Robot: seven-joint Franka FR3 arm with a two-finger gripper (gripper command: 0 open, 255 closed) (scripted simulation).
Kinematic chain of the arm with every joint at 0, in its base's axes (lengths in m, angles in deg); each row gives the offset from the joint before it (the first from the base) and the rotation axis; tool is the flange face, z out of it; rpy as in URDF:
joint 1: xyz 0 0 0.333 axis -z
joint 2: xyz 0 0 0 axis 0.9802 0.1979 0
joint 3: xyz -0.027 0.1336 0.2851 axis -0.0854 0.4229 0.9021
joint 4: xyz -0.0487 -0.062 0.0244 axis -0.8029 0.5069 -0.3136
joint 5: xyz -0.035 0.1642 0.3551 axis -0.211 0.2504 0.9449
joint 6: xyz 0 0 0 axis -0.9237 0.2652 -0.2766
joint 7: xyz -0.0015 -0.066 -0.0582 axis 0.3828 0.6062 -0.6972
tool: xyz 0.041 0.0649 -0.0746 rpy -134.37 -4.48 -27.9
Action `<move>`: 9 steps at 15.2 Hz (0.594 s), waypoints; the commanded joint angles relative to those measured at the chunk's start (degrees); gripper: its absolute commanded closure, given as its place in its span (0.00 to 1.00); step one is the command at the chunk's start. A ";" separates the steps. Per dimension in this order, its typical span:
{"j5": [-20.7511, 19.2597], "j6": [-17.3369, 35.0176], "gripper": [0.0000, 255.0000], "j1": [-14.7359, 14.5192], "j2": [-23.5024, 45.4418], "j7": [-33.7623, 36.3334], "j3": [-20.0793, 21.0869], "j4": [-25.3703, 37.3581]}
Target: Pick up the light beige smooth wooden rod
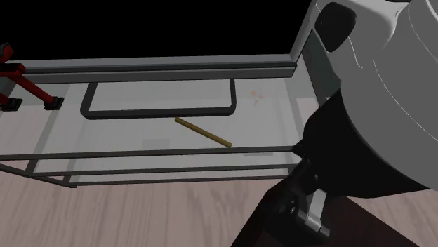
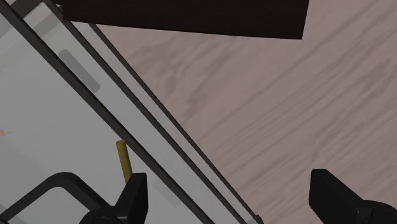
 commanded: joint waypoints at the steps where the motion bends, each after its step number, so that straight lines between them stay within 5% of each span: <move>1: 0.00 0.00 0.00 0.00 0.00 0.00 0.00 0.00; 9: -2.21 16.31 0.00 0.19 10.74 -3.29 -1.36 -5.18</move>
